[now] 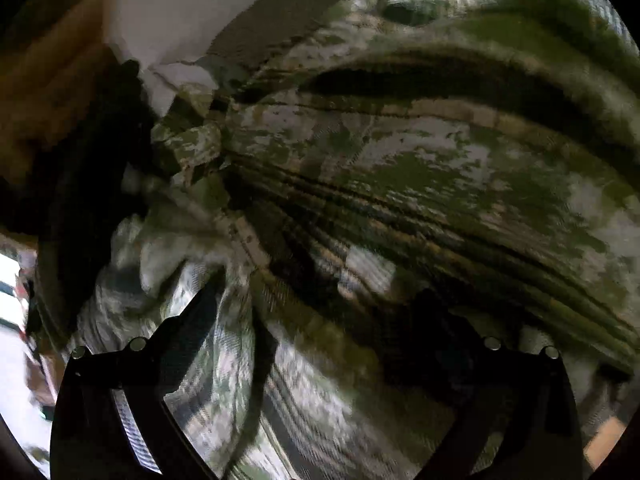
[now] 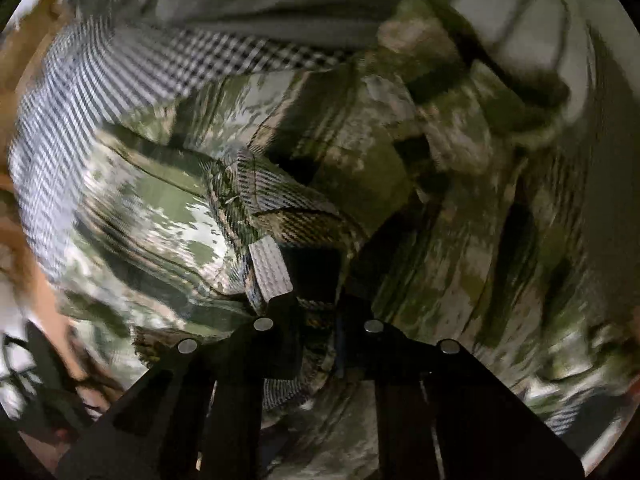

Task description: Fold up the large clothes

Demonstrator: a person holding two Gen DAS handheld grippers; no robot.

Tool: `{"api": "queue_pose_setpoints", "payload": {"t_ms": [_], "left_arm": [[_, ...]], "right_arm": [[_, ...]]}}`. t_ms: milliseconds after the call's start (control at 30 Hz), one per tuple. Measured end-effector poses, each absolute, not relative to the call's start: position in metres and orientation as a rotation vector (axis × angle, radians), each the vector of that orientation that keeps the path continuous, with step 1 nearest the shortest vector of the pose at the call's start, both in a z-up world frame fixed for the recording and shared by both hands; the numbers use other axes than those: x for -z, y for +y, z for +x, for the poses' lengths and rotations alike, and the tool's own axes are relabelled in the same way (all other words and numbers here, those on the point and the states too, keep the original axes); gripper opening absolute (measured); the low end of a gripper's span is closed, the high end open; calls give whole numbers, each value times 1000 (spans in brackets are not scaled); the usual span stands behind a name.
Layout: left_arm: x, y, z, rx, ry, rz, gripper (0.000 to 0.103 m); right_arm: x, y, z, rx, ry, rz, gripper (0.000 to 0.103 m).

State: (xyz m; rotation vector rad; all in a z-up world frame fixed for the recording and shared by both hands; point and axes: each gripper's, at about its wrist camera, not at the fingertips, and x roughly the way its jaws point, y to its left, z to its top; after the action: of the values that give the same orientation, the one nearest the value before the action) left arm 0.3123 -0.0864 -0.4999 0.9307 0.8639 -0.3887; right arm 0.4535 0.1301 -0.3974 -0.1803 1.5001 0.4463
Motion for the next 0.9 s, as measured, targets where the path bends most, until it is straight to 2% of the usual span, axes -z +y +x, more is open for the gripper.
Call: {"api": "queue_pose_setpoints", "payload": {"t_ms": [300, 400, 500, 567, 667, 800, 900], "left_arm": [[422, 9, 329, 262, 892, 387, 97], [424, 53, 361, 161, 930, 189, 97], [455, 84, 391, 78, 1030, 91, 97], [476, 104, 404, 30, 1100, 42, 97], [497, 127, 410, -22, 1156, -17, 97], [518, 143, 407, -45, 1215, -23, 97], [521, 144, 399, -24, 1212, -6, 97]], "right_arm": [[413, 30, 435, -450, 1504, 126, 13], [428, 2, 428, -428, 1486, 200, 22], [432, -27, 422, -362, 1449, 232, 59], [432, -51, 418, -205, 1422, 159, 59], [402, -64, 407, -171, 1320, 135, 62], [352, -15, 386, -266, 1131, 10, 87], [365, 51, 382, -363, 1128, -97, 87]]}}
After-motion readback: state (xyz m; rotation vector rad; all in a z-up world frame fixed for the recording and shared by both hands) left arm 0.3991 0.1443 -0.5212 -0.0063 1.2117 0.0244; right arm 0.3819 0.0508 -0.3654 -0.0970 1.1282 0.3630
